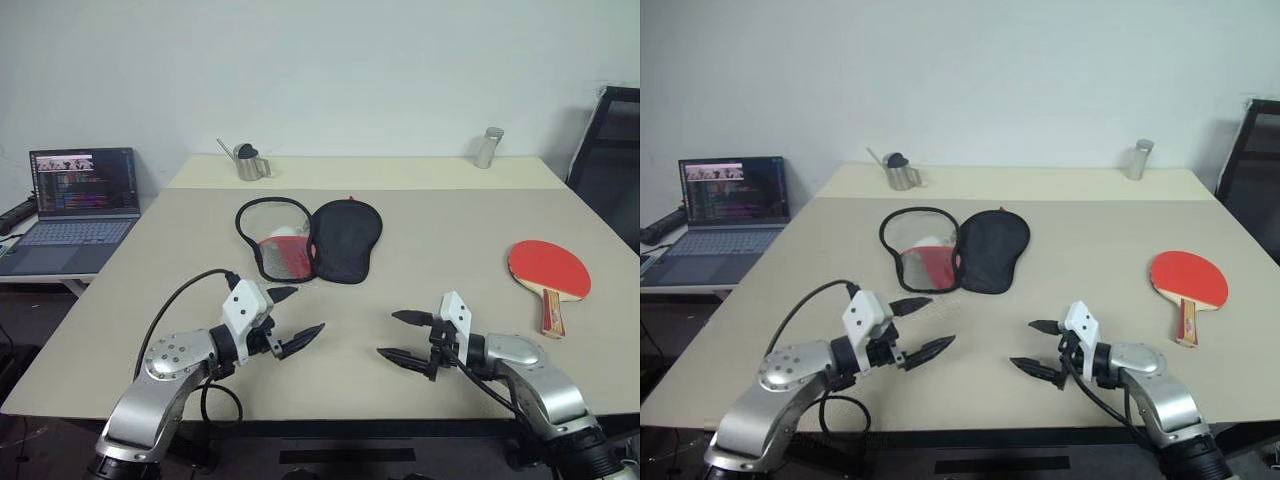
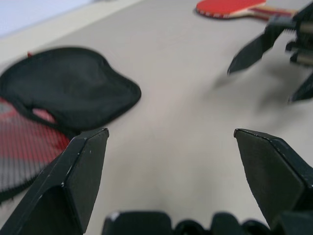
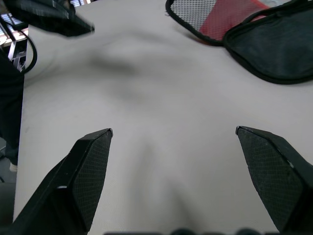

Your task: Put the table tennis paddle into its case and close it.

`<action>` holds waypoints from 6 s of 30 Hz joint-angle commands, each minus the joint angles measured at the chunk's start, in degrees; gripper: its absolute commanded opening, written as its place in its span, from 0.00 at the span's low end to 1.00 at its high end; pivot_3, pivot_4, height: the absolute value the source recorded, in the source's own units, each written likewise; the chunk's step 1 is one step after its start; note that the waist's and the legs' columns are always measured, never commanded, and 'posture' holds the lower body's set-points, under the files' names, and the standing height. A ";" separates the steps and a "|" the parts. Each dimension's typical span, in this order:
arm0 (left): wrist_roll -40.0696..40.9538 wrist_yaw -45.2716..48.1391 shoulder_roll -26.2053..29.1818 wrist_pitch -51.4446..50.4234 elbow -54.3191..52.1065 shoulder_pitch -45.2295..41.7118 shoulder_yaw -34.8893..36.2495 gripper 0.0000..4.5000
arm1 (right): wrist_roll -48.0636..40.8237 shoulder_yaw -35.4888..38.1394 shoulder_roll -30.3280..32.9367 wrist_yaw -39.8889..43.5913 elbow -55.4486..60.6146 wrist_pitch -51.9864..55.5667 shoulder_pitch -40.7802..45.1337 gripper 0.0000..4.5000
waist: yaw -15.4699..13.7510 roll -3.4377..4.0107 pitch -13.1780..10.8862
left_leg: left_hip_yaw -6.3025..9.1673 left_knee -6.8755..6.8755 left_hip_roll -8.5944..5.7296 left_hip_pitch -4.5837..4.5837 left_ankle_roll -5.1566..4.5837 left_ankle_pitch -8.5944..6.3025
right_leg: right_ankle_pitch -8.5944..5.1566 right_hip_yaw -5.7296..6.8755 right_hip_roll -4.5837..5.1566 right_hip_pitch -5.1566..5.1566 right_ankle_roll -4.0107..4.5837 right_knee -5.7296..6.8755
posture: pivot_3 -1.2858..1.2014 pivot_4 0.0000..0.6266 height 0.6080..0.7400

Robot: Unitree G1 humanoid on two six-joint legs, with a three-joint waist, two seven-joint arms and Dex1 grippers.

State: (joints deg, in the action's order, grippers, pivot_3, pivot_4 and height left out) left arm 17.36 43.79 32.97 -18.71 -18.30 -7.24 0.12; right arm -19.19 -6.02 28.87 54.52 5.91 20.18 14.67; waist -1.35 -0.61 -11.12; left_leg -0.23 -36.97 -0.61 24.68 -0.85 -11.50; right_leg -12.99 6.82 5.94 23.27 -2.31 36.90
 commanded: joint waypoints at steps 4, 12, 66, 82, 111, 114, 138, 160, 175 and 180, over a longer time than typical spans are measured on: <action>-1.76 -1.92 -2.69 2.63 1.27 -0.14 -1.38 1.00 | -0.45 1.33 1.55 -0.60 1.91 1.51 1.30 0.99 | -0.04 0.00 0.00 | 0.00 -0.03 0.10 0.00 0.01 -0.01 | 0.04 0.02 0.02 0.00 0.09 -0.02 | 0.52 0.24 1.00; 3.96 2.90 -3.96 6.87 8.38 -5.03 2.99 1.00 | -6.12 6.06 0.08 -9.20 9.41 13.78 7.40 0.99 | 0.00 0.00 0.00 | -0.02 -0.02 0.26 0.00 0.03 0.00 | 0.09 0.04 -0.13 0.07 0.28 0.00 | 0.52 0.24 1.00; 16.51 19.60 20.03 -13.42 21.36 -17.08 16.20 1.00 | 13.90 6.59 -33.00 -40.99 -63.72 -4.37 45.84 0.95 | 2.36 -0.02 -0.04 | -0.60 0.11 0.45 0.05 0.11 0.02 | 0.22 -0.86 -0.74 0.59 0.56 0.19 | 0.52 0.24 1.00; 16.15 21.45 19.75 -11.38 18.34 -13.78 14.65 1.00 | 16.00 4.35 -35.62 -40.39 -60.36 -4.29 44.98 0.02 | 3.21 -0.03 -0.03 | -1.13 0.15 0.67 0.03 0.11 0.01 | 0.30 -1.36 -0.89 0.88 0.68 0.28 | 0.52 0.24 1.00; 14.08 27.22 13.13 -9.34 16.12 -25.16 1.78 1.00 | 5.17 14.88 -15.36 -37.71 6.20 48.32 17.70 0.02 | 2.15 -0.07 -0.02 | -1.42 0.10 0.88 0.03 0.11 0.00 | 0.39 -1.47 -1.05 0.93 0.73 0.18 | 0.52 0.24 1.00; 13.41 27.79 12.33 -8.84 17.17 -26.12 1.24 1.00 | 4.93 16.98 -16.48 -39.99 8.18 49.83 16.99 0.02 | 2.03 -0.07 -0.02 | -1.47 0.07 0.87 0.03 0.11 0.00 | 0.42 -1.42 -1.05 0.94 0.70 0.17 | 0.52 0.24 1.00; 9.35 29.83 7.46 -5.61 23.28 -32.24 -1.50 1.00 | 3.38 20.91 -26.79 -51.17 6.43 49.71 18.53 0.02 | 1.64 -0.07 -0.02 | -1.47 0.09 0.89 0.04 0.10 0.00 | 0.43 -1.45 -1.08 0.94 0.69 0.15 | 0.52 0.24 1.00; 7.81 30.81 4.64 -4.16 25.54 -35.73 -2.97 1.00 | 2.76 21.79 -24.40 -53.40 -0.63 42.63 20.33 0.02 | 1.64 -0.08 -0.03 | -1.49 0.10 0.88 0.04 0.10 0.00 | 0.44 -1.50 -1.10 0.95 0.70 0.14 | 0.52 0.24 1.00; 7.44 30.75 4.49 -3.89 25.09 -35.00 -3.04 1.00 | 2.73 17.78 -19.62 -49.41 -2.62 41.10 20.66 0.11 | 1.64 -0.07 -0.02 | -1.50 0.08 0.91 0.04 0.10 0.00 | 0.44 -1.49 -1.13 0.95 0.70 0.15 | 0.52 0.24 1.00; 7.68 30.46 4.50 -4.23 24.52 -34.55 -2.85 1.00 | 3.62 16.19 -16.25 -47.63 -3.10 38.71 20.51 0.45 | 1.64 -0.08 -0.03 | -1.50 0.08 0.91 0.04 0.10 0.00 | 0.44 -1.49 -1.13 0.95 0.70 0.15 | 0.52 0.24 1.00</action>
State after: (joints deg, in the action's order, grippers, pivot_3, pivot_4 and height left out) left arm 24.67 74.36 37.40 -23.35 7.67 -41.40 -3.58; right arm -16.22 10.49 11.35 6.01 2.00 61.00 34.23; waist 0.29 -0.68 -11.15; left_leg -1.74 -36.89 0.30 24.72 -0.76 -11.50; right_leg -12.55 5.32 4.81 24.22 -1.62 37.04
